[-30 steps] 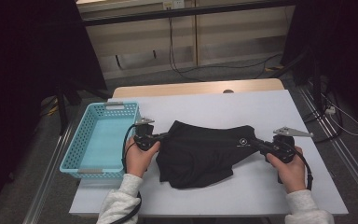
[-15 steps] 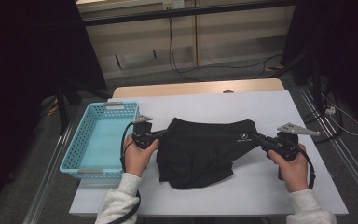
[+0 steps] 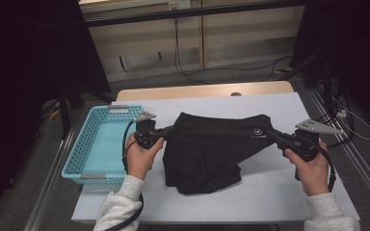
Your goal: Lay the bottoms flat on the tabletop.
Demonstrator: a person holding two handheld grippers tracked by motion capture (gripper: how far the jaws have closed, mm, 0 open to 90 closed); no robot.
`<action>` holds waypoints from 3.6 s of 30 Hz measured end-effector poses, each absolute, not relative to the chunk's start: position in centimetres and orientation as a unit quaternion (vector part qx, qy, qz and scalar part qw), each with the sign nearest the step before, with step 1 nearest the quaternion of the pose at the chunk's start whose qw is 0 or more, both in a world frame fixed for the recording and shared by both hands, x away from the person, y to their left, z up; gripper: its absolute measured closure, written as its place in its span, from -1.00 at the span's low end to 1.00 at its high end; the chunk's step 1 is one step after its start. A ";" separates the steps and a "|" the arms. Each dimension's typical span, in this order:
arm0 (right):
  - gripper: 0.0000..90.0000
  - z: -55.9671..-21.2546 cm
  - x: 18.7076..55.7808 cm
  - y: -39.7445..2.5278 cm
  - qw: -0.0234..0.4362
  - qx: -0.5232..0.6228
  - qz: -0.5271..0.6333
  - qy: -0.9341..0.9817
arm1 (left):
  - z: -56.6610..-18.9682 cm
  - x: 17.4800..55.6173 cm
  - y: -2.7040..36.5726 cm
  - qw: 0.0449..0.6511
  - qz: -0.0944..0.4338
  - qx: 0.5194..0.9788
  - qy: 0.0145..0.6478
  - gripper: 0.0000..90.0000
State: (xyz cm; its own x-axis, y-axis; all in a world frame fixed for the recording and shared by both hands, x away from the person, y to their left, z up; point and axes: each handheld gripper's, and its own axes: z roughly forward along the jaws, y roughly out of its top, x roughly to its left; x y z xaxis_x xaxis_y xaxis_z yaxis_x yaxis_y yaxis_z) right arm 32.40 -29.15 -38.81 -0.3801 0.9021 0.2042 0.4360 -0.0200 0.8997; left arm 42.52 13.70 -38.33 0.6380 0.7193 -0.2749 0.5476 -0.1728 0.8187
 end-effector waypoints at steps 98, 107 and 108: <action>-0.43 -44.9 32.8 -19.0 0.176 0.411 0.405 0.798 | -42.8 41.6 10.7 0.415 0.122 0.839 0.329 -0.64; -0.37 -45.3 32.5 -16.1 0.146 0.372 0.390 0.829 | -42.9 41.4 10.9 0.416 0.115 0.839 0.330 -0.59; -0.36 -45.6 32.6 -16.1 0.151 0.370 0.375 0.836 | -42.8 41.4 11.0 0.417 0.116 0.838 0.331 -0.59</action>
